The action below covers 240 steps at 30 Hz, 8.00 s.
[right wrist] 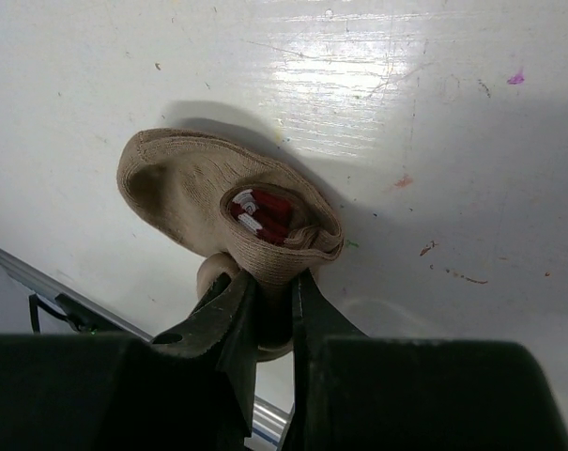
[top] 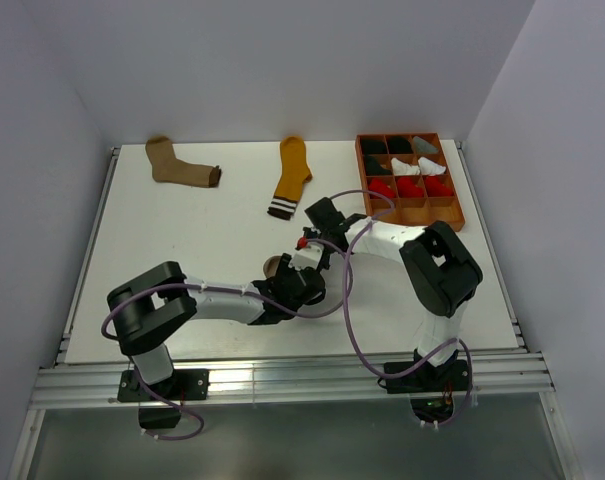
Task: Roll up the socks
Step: Roll the sock at the center of the board, then pick up the sock at the center of the board.
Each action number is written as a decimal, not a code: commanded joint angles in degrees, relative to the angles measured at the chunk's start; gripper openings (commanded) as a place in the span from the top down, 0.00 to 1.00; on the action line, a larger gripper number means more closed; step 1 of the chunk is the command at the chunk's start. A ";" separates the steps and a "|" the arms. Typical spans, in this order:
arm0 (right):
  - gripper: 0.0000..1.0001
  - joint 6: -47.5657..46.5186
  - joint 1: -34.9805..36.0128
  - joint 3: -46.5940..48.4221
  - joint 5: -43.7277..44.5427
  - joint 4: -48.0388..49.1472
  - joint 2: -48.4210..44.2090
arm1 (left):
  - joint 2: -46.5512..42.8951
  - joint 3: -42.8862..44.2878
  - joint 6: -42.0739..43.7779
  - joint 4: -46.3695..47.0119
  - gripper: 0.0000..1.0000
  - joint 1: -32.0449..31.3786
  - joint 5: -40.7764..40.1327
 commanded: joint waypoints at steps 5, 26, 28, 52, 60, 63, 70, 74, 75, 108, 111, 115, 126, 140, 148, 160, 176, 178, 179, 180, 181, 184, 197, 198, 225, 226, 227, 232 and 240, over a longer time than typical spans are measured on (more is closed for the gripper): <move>1.00 -1.10 -0.15 -1.28 -2.40 -0.73 1.73 | 5.30 -0.61 -3.33 -0.39 0.54 2.56 3.39; 0.42 10.06 -6.12 -28.33 -3.12 41.34 -17.33 | -6.03 -6.06 -14.49 -2.25 0.99 11.70 34.67; 0.40 10.68 -6.12 -30.71 -2.23 44.61 -18.48 | -6.30 -6.94 -16.07 -1.45 0.99 14.07 39.23; 0.44 15.34 -2.78 -33.80 -6.10 65.90 -2.14 | -1.47 -17.66 -27.94 15.51 0.99 26.65 60.26; 0.99 10.51 -2.52 -30.90 -3.29 54.66 -4.94 | -0.23 -16.70 -25.84 13.33 0.93 27.53 60.19; 1.00 7.96 -2.52 -28.62 -1.45 46.49 -7.32 | -2.60 -15.99 -23.91 10.07 0.72 27.44 55.80; 1.00 4.18 -1.56 -20.11 3.30 25.15 -9.61 | -15.68 -13.98 -20.65 -3.88 0.41 24.19 37.97; 1.00 3.39 -0.68 -15.70 5.24 17.23 -8.99 | -20.53 -10.90 -19.95 -10.92 0.36 17.44 23.82; 1.00 3.38 -0.59 -14.91 5.50 15.99 -8.82 | -21.15 -10.46 -19.86 -11.73 0.35 14.11 20.31; 1.00 2.59 0.73 -9.19 -2.23 12.27 -3.98 | 4.34 0.09 -10.01 -6.02 0.80 -0.96 -2.32; 0.96 3.03 0.56 -11.99 -3.55 16.57 -4.94 | 2.24 -0.96 -10.01 -5.67 0.98 0.36 1.89; 0.78 5.75 -0.32 -17.60 -4.69 28.24 -8.98 | -1.54 -2.36 -9.92 -5.23 0.99 2.30 10.59; 0.43 9.71 -2.70 -29.93 -0.30 47.78 -18.48 | -10.16 -8.43 -17.30 -1.89 0.99 15.83 39.16; 0.31 12.61 -2.52 -33.19 -2.32 63.87 -8.03 | -9.82 -14.23 -24.95 5.92 0.99 26.64 56.92; 0.35 13.93 -2.52 -33.01 -4.60 68.62 -0.82 | -6.04 -18.27 -28.73 13.74 0.99 30.33 63.94; 0.88 7.35 -2.08 -28.09 -3.12 53.44 -3.27 | -2.51 -20.39 -28.83 16.06 0.74 31.39 63.71; 1.00 -0.83 0.90 -9.20 6.29 13.44 -4.42 | -27.92 -15.56 -16.79 -3.47 0.32 11.55 15.03; 1.00 -1.18 1.26 -7.62 6.82 10.10 -3.90 | -27.39 -14.24 -14.50 -3.65 0.32 8.04 9.76; 1.00 -1.27 1.52 -6.13 6.73 9.21 -3.28 | -26.26 -12.93 -13.45 -3.39 0.32 6.97 8.08; 1.00 -1.36 1.70 -5.51 6.73 7.81 -3.10 | -25.38 -12.13 -11.44 -2.95 0.32 5.92 6.67; 1.00 -1.54 1.79 -4.98 6.73 7.28 -2.75 | -24.59 -11.43 -10.29 -2.51 0.31 3.99 5.09; 1.00 -1.63 2.22 -3.04 6.38 6.04 -1.87 | -20.46 -8.88 -5.98 -0.32 0.31 0.65 -0.37; 0.97 -1.19 2.58 -3.48 3.84 7.09 -1.26 | -5.95 -8.08 -6.75 1.63 0.37 -0.60 -3.02; 0.97 -1.10 2.66 -3.56 3.57 7.27 -1.26 | -5.60 -8.26 -8.15 1.19 0.37 -0.42 -2.84; 0.30 10.41 4.25 -15.43 0.67 27.75 -6.18 | -5.68 -11.86 -13.70 1.80 0.78 5.55 11.31; 0.30 10.50 4.51 -15.34 0.50 28.10 -5.22 | -5.60 -11.78 -13.79 1.80 0.78 5.55 11.40; 0.30 10.68 4.95 -15.26 0.58 28.45 -4.86 | -5.77 -11.86 -13.88 2.06 0.78 5.55 11.66; 0.34 10.68 5.30 -14.20 0.76 28.72 -1.88 | -6.82 -12.91 -13.36 3.64 0.77 5.64 12.71; 0.50 7.25 5.30 -9.64 1.37 23.54 3.83 | -7.88 -14.49 -11.51 6.89 0.73 5.64 15.26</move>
